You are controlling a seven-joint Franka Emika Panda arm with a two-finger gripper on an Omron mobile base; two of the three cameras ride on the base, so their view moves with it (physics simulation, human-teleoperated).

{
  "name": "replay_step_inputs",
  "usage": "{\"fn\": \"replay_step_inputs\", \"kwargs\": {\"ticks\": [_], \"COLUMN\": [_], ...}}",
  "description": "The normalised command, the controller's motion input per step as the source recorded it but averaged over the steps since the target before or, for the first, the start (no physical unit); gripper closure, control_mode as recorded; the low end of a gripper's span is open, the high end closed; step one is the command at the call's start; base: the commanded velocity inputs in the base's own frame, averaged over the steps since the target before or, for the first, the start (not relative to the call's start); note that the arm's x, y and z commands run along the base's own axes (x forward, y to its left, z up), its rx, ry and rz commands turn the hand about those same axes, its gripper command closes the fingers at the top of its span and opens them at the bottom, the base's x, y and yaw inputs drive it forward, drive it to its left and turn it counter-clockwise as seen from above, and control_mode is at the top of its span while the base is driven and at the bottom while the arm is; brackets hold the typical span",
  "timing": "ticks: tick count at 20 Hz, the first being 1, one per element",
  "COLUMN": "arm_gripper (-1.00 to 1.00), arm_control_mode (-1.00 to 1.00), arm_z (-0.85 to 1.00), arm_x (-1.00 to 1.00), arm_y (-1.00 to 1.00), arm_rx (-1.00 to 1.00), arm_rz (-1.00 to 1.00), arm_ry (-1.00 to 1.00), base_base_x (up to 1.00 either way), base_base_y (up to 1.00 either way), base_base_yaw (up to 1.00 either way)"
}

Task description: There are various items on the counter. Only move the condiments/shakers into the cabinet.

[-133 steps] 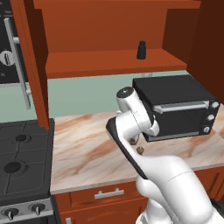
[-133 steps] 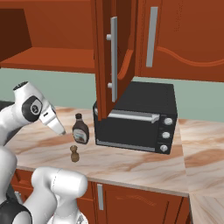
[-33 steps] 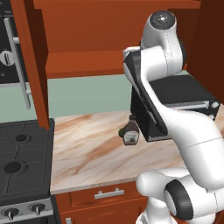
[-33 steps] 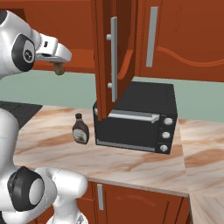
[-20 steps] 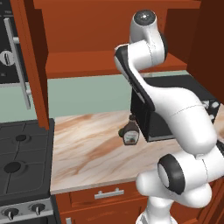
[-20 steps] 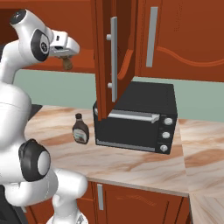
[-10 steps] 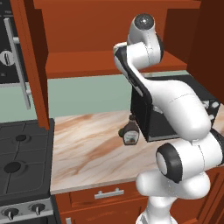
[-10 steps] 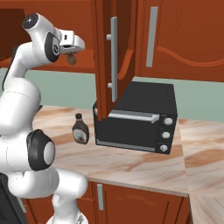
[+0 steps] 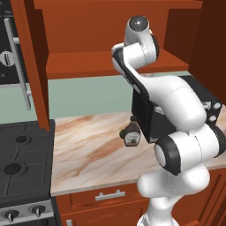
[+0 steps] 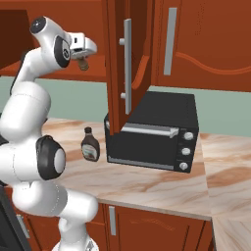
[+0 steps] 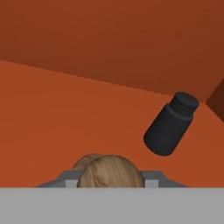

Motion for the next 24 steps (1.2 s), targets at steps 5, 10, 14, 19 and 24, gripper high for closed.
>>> {"fn": "replay_step_inputs", "kwargs": {"ticks": [5, 10, 14, 19, 24], "arm_gripper": [-1.00, -1.00, -1.00, -1.00, -1.00], "arm_control_mode": [-1.00, -1.00, -1.00, -1.00, -1.00], "arm_z": [0.00, 0.00, 0.06, 0.34, 0.16], "arm_x": [0.19, 0.29, 0.11, -0.59, -1.00], "arm_y": [0.15, 0.00, 0.01, 0.01, 0.00], "arm_rx": [-0.03, 0.00, 0.00, 0.00, 0.00], "arm_rz": [0.00, 0.01, 0.02, 0.03, 0.01], "arm_ry": [0.03, 0.00, 0.00, -0.10, -0.08], "base_base_x": [0.00, 0.00, 0.00, 0.00, 0.00], "base_base_y": [0.00, 0.00, 0.00, 0.00, 0.00], "base_base_yaw": [0.00, 0.00, 0.00, 0.00, 0.00]}}
